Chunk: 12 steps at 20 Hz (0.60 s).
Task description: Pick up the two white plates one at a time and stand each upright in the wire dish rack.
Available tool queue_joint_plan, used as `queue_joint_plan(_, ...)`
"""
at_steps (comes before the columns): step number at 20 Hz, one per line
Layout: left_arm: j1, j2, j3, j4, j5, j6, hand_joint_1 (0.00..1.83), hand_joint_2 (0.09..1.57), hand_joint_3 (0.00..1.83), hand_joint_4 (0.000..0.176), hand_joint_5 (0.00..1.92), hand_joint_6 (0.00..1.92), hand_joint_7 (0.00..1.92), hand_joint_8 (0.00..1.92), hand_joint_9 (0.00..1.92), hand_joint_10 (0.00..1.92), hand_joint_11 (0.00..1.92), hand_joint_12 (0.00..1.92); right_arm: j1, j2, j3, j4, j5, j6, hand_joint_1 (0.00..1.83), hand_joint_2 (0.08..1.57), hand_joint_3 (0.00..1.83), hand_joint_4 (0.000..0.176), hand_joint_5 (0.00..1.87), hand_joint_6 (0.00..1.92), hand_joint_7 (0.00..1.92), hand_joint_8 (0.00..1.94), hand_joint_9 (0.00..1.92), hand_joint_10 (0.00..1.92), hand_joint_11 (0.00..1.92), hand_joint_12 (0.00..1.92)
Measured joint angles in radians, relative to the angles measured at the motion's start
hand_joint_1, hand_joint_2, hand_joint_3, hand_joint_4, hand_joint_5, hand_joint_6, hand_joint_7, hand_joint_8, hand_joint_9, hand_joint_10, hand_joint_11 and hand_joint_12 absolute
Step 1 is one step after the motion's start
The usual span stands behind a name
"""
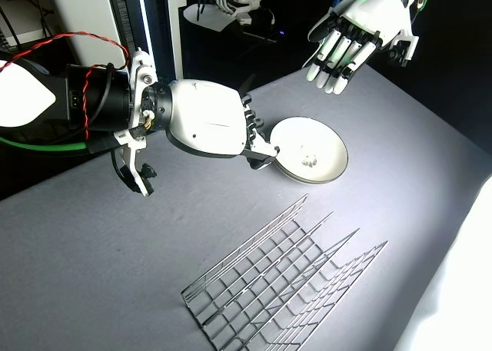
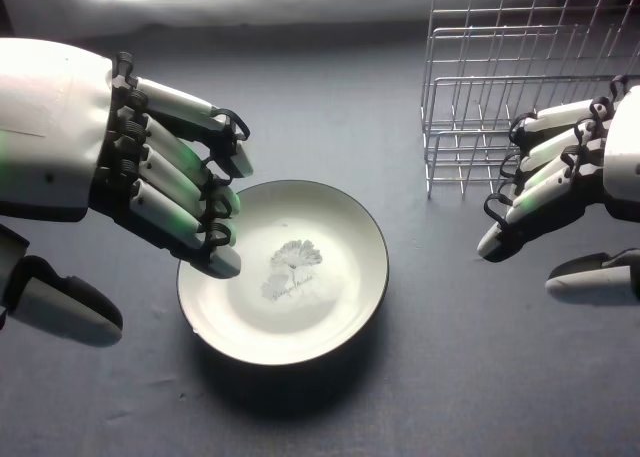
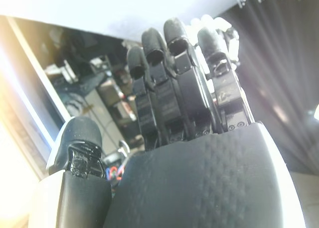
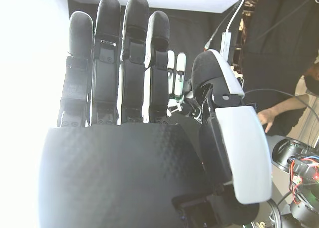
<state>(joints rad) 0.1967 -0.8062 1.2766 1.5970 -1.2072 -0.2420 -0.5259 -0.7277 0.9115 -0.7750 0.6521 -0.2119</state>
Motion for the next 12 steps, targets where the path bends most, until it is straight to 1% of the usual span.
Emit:
queue_joint_plan(1,0.008,0.000,0.000,-0.003,-0.005,0.000,0.00,1.18,0.07,0.000,0.06,0.01,0.02,0.01,0.01,0.01,0.00,0.01,0.000,0.000,0.000,-0.005,0.001,-0.001,0.14,1.13,0.05,0.000,0.00,0.00,0.02,0.01,0.04,0.03,0.00,0.24)
queue_joint_plan(2,0.012,0.000,0.000,0.008,-0.007,0.000,0.00,1.20,0.02,0.000,0.07,0.00,0.04,0.00,0.02,0.00,0.00,0.00,0.000,0.000,0.000,-0.005,0.001,-0.002,0.17,1.15,0.02,0.000,0.02,0.00,0.03,0.00,0.05,0.02,0.00,0.22)
queue_joint_plan(3,0.015,0.000,0.000,0.014,-0.013,0.000,0.00,1.21,0.01,0.000,0.07,0.00,0.04,0.00,0.02,0.00,0.01,0.00,0.000,0.000,0.000,-0.002,0.005,-0.001,0.25,1.14,0.00,0.000,0.06,0.00,0.06,0.00,0.08,0.01,0.00,0.30)
queue_joint_plan(4,0.017,0.000,0.000,0.009,-0.017,-0.001,0.00,1.21,0.01,0.000,0.07,0.00,0.04,0.00,0.03,0.01,0.01,0.00,0.000,0.000,0.000,0.005,0.016,-0.001,0.23,1.16,0.00,0.000,0.05,0.00,0.06,0.00,0.07,0.01,0.00,0.28)
queue_joint_plan(6,0.016,0.000,0.000,0.004,-0.015,-0.013,0.00,1.21,0.01,0.000,0.06,0.00,0.03,0.00,0.02,0.00,0.00,0.00,0.003,0.000,0.000,-0.002,0.014,-0.001,0.20,1.17,0.00,0.000,0.01,0.00,0.03,0.00,0.05,0.00,0.00,0.19)
queue_joint_plan(7,0.019,0.000,0.000,0.007,-0.016,-0.021,0.00,1.21,0.01,0.000,0.07,0.00,0.04,0.00,0.02,0.00,0.01,0.00,0.003,0.000,0.000,-0.004,0.014,-0.002,0.19,1.15,0.00,0.000,0.03,0.00,0.06,0.00,0.08,0.01,0.00,0.30)
queue_joint_plan(8,0.020,0.000,-0.003,0.008,-0.015,-0.025,0.00,1.21,0.01,0.000,0.07,0.00,0.04,0.00,0.03,0.01,0.01,0.01,0.003,0.000,0.000,-0.003,0.015,-0.002,0.20,1.15,0.00,0.000,0.04,0.00,0.05,0.00,0.08,0.00,0.00,0.29)
queue_joint_plan(9,0.021,0.000,-0.006,0.008,-0.016,-0.025,0.00,1.21,0.01,0.000,0.07,0.00,0.04,0.00,0.02,0.00,0.01,0.00,0.003,0.000,0.000,-0.002,0.015,-0.002,0.23,1.14,0.00,0.000,0.05,0.00,0.06,0.00,0.09,0.00,0.00,0.32)
queue_joint_plan(10,0.029,0.000,-0.006,0.001,-0.018,-0.025,0.00,1.21,0.01,0.000,0.06,0.00,0.03,0.00,0.02,0.00,0.00,0.00,0.003,0.000,0.000,-0.001,0.015,-0.001,0.21,1.14,0.00,0.000,0.02,0.00,0.04,0.00,0.06,0.00,0.00,0.26)
queue_joint_plan(12,0.044,-0.002,-0.005,0.007,-0.016,-0.025,0.00,1.20,0.00,0.000,0.05,0.00,0.02,0.00,0.01,0.00,0.00,0.00,0.003,0.000,0.000,-0.002,0.016,-0.001,0.22,1.12,0.00,0.000,0.04,0.01,0.05,0.00,0.07,0.00,0.00,0.26)
